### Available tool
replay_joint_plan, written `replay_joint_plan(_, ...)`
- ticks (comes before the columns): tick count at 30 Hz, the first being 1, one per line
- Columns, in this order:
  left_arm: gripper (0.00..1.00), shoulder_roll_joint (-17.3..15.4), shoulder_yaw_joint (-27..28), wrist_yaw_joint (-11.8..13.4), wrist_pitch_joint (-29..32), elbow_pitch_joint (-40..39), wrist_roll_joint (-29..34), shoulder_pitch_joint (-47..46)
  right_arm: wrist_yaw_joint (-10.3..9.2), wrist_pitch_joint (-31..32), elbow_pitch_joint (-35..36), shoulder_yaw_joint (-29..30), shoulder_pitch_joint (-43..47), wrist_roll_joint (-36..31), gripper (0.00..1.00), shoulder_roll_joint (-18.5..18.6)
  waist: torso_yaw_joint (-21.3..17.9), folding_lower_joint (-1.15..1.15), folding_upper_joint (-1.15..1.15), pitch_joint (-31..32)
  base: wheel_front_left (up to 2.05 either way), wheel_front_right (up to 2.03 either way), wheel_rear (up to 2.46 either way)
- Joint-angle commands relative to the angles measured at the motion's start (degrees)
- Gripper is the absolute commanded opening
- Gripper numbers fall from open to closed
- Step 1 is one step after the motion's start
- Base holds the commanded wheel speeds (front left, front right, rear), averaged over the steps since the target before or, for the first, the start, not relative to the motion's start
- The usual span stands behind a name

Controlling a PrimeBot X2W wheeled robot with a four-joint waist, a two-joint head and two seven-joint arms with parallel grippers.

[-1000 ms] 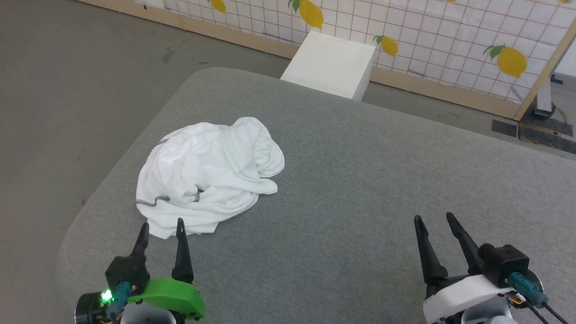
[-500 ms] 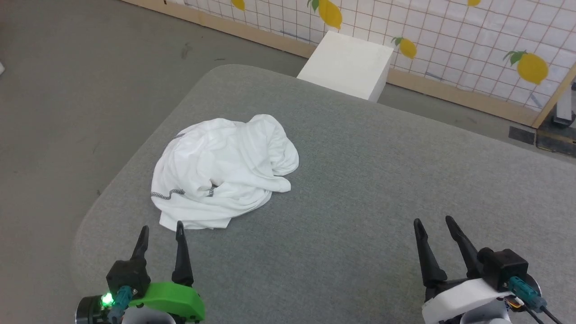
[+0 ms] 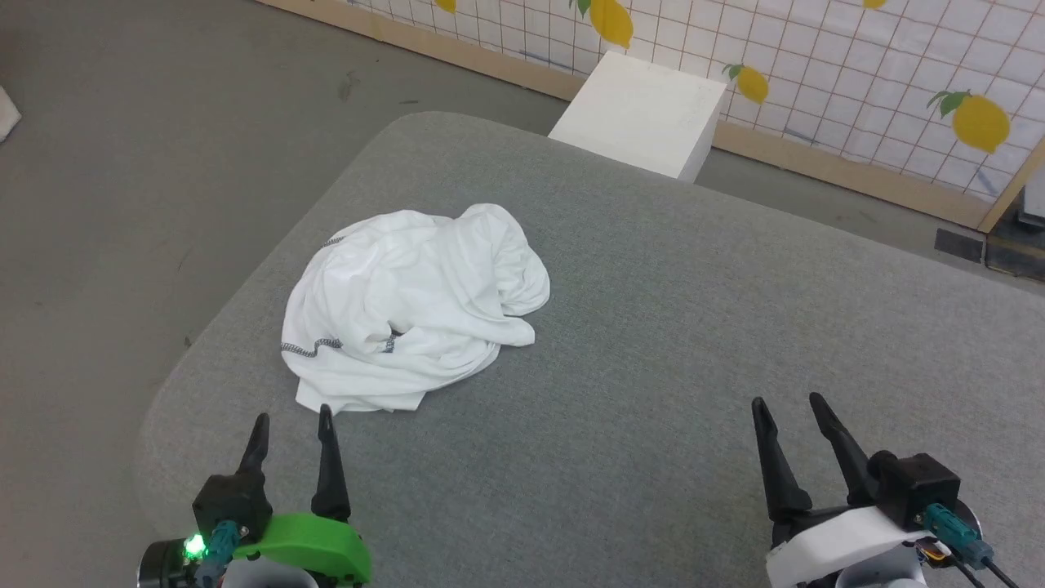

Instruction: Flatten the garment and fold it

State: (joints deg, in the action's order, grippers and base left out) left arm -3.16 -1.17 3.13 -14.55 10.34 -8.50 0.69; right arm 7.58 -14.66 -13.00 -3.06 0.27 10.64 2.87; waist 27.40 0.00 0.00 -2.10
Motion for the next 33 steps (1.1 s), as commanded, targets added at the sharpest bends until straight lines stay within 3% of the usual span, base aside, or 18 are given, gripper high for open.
replay_joint_plan(1, 1.00, 0.2, -0.2, -0.5, -0.4, 0.2, -0.2, -0.3, -0.09, -0.3, 0.0, 0.1, 0.0, -0.2, 1.00, 0.0, -0.1, 0.00, 0.00, -0.2, 0.00, 0.00, 0.00)
replay_joint_plan(7, 1.00, -2.7, 0.6, -4.0, 3.3, 2.6, -2.9, -10.4, -0.09, -0.3, 0.1, -0.2, -1.5, -1.0, 1.00, 0.0, -1.7, 0.00, 0.00, -2.4, 0.00, 0.00, 0.00)
replay_joint_plan(13, 1.00, -4.7, 4.0, -7.2, 18.7, 11.2, -12.5, -24.2, -0.09, 0.6, 0.9, 0.3, -3.4, -2.5, 1.00, 0.0, -5.4, 0.00, 0.00, -6.5, 0.00, 0.00, 0.00)
replay_joint_plan(18, 1.00, -7.0, 4.4, -7.3, 35.3, 20.3, -16.8, -31.4, -0.09, 1.4, 2.0, 1.0, -4.4, -3.6, 1.00, 0.0, -9.1, 0.00, 0.00, -10.0, 0.00, 0.00, 0.00)
replay_joint_plan(20, 1.00, -7.9, 4.1, -7.1, 39.0, 22.8, -17.1, -32.8, -0.09, 1.6, 2.4, 1.5, -4.6, -3.9, 1.00, 0.0, -10.2, 0.00, 0.00, -11.2, 0.00, 0.00, 0.00)
replay_joint_plan(25, 1.00, -8.3, 3.3, -6.9, 43.5, 27.4, -17.6, -33.6, -0.09, 2.1, 3.3, 2.0, -5.2, -4.8, 1.00, 0.0, -11.5, 0.00, 0.00, -13.7, 0.00, 0.00, 0.00)
replay_joint_plan(31, 1.00, -6.9, 2.9, -7.2, 42.3, 31.6, -18.5, -32.1, -0.09, 2.4, 3.8, 2.0, -5.8, -4.8, 1.00, 0.0, -11.5, 0.00, 0.00, -15.0, 0.00, 0.00, 0.00)
replay_joint_plan(32, 0.49, -6.8, 3.0, -7.5, 41.2, 32.0, -18.7, -31.9, -0.09, 2.4, 3.8, 1.9, -6.0, -4.7, 1.00, 0.0, -11.4, 0.00, 0.00, -15.0, 0.00, 0.00, 0.00)
replay_joint_plan(33, 0.17, -6.7, 3.4, -7.8, 39.2, 31.9, -19.0, -31.9, -0.09, 2.4, 3.7, 1.7, -6.2, -4.7, 1.00, 0.0, -11.4, 0.00, 0.00, -15.0, 0.00, 0.00, 0.00)
